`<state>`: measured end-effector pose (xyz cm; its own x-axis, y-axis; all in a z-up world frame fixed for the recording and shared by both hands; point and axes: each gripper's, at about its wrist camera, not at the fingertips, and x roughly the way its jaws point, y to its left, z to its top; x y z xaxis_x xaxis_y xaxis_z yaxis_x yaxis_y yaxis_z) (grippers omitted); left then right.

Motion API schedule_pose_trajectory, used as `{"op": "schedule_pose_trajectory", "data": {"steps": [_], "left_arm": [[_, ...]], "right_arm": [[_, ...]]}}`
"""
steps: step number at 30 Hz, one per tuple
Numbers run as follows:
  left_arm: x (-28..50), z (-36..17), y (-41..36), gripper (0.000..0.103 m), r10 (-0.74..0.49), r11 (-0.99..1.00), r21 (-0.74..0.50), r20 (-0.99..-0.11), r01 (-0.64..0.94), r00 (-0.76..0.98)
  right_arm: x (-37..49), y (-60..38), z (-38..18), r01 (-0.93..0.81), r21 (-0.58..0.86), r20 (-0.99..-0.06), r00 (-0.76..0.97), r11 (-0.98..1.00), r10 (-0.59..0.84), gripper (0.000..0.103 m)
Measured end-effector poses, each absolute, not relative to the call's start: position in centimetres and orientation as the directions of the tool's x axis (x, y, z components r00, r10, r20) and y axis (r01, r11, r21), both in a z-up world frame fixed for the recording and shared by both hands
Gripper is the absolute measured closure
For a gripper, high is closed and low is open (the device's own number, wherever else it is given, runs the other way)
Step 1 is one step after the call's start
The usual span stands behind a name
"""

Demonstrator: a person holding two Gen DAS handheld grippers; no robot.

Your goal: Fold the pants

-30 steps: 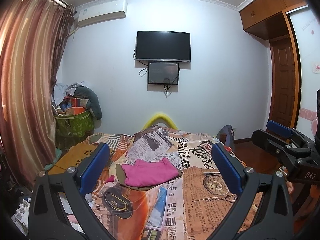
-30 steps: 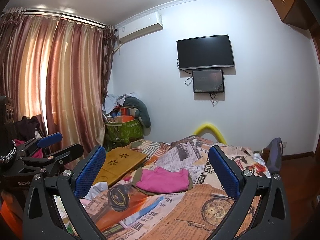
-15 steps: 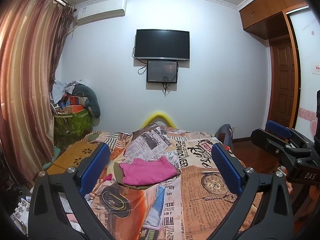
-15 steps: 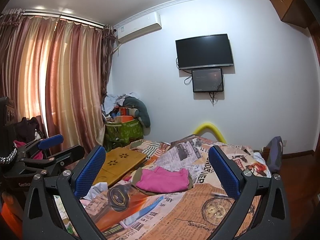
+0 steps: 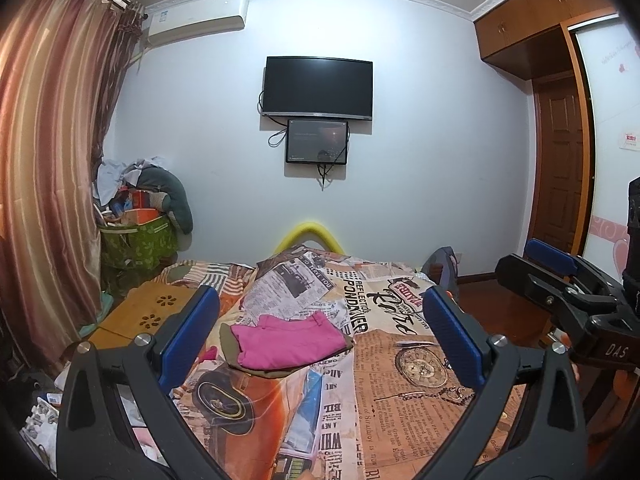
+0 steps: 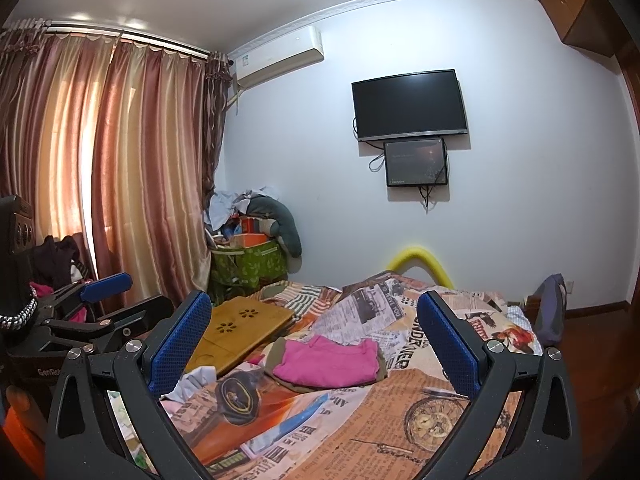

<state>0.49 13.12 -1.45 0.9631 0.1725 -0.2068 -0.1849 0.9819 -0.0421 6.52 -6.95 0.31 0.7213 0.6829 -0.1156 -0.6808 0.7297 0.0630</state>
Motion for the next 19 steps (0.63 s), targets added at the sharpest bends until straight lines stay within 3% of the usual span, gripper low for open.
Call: {"op": "schedule_pose_trajectory", "data": {"steps": [19], "left_arm": [[0.98, -1.74, 13.44, 0.000, 0.169, 0.980, -0.063, -0.221, -0.187, 0.961]], "right_arm": [[6.86, -6.61, 0.03, -0.680, 0.078, -0.131, 0.718, 0.729, 0.684, 0.001]]}}
